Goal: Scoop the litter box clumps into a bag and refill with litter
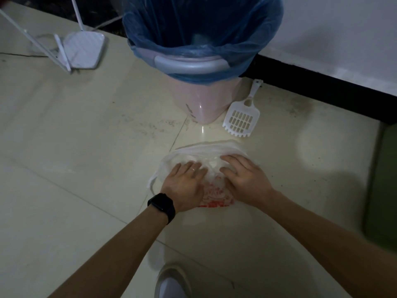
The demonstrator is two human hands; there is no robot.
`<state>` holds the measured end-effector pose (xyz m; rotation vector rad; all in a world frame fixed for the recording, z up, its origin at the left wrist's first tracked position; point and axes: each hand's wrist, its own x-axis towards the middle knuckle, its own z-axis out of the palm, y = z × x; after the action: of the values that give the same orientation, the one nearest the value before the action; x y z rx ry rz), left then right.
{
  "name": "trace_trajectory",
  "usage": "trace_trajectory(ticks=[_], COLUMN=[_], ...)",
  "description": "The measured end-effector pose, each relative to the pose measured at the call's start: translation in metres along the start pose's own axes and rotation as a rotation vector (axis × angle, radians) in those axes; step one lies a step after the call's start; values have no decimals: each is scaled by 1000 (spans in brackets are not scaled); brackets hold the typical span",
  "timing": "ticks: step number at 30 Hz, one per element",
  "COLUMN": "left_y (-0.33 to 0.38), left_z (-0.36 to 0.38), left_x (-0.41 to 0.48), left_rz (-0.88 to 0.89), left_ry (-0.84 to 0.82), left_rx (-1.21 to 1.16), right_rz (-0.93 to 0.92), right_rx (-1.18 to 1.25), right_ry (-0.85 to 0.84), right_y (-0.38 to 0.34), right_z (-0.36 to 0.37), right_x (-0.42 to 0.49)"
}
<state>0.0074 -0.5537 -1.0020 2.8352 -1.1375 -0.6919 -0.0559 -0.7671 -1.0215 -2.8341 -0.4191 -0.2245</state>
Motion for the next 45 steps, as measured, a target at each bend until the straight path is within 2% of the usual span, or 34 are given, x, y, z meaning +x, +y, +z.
trace_trajectory(ticks=[1,5,7,13,16,19,23,25,28,33,37,45], left_y=[-1,-13,-14,-9,-8,-9,-13,-16,-19,-28,-32,-35], left_z=[3,10,12,18,14,8,8,12,10,-3,-9,-12], left_x=[0,0,0,2,4,0,-5,-2,-1,10,19,21], left_rz=[-31,-80,-88,-103,-79,-17,-8,9,-43,-93,-71,-26], left_ry=[-53,-242,-258,-241,-177,-16,220,218,95,20,-29,-131], left_rx=[10,37,21,52,99,106,126,160,143,170,177,265], right_rz=[-11,137,201,196,160,83,47,33,-12,30,11,72], right_rx=[-19,-119,-88,-70,-64,-14,11,-9,-84,-96,-136,-233], right_ry=[-39,-566,-669,-641,-543,-336,-200,-157,-125,-258,-274,-609], right_y=[-1,-5,-3,1,-1,1,0,-3,-1,3,7,23], right_z=[1,2,6,5,1,1,-1,-1,3,-4,-11,-4], right_x=[1,4,3,5,8,5,2,5,9,16,20,27])
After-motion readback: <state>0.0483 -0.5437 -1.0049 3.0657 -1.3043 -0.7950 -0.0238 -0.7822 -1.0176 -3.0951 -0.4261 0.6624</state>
